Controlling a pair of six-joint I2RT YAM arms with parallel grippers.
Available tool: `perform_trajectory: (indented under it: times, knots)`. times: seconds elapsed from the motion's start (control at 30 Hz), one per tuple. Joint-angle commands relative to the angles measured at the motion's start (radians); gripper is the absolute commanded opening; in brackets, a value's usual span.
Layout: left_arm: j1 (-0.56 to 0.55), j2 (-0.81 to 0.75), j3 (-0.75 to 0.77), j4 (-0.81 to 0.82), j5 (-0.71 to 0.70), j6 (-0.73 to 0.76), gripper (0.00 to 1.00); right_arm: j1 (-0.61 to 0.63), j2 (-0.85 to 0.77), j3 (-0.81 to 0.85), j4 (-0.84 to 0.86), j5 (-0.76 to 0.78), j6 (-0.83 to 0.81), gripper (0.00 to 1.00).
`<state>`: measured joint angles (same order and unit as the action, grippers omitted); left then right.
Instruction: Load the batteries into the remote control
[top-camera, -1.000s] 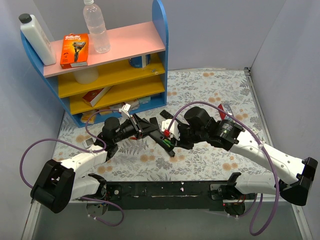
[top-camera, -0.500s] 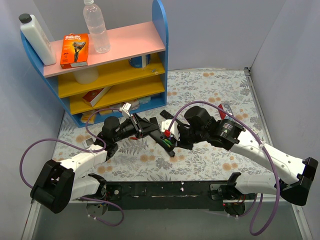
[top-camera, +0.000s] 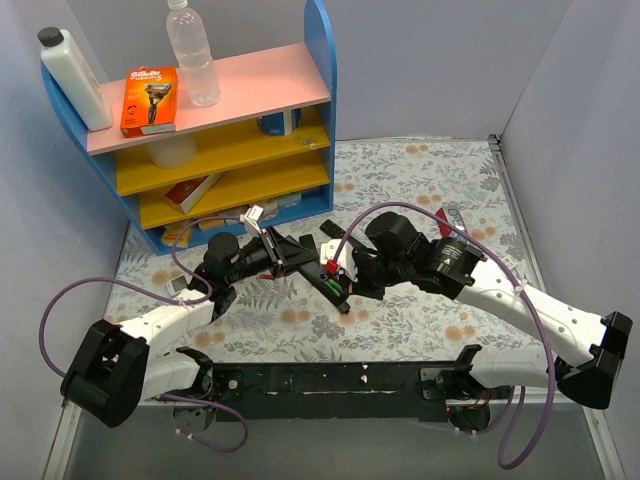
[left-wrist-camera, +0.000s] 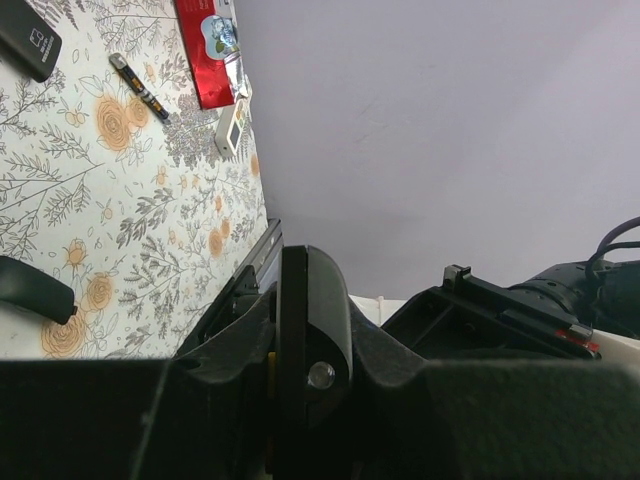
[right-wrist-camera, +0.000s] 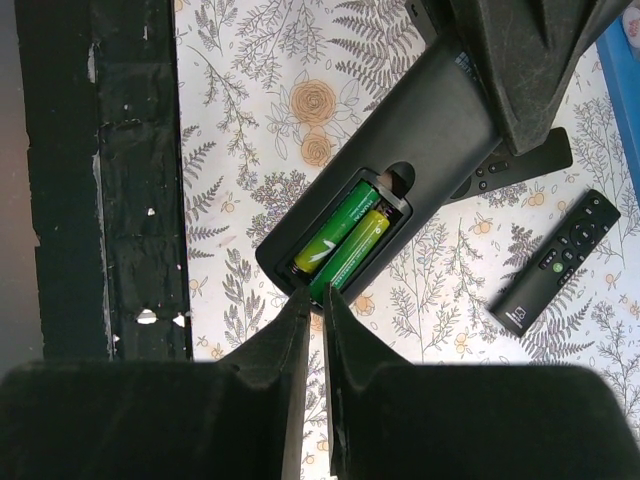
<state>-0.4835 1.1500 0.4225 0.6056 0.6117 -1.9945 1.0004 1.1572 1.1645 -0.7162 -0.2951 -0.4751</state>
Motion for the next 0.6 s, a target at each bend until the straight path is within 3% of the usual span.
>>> perform_trajectory:
  times: [0.0, 0.57]
  knots:
    - [0.002, -0.029, 0.047, 0.033, 0.023, 0.002, 0.0, -0.003, 0.01, 0.037, 0.006, -0.009, -0.01, 0.16]
    - [0.0, -0.029, 0.048, 0.082, 0.037, -0.043, 0.0, -0.003, 0.032, 0.015, 0.067, -0.006, -0.003, 0.14]
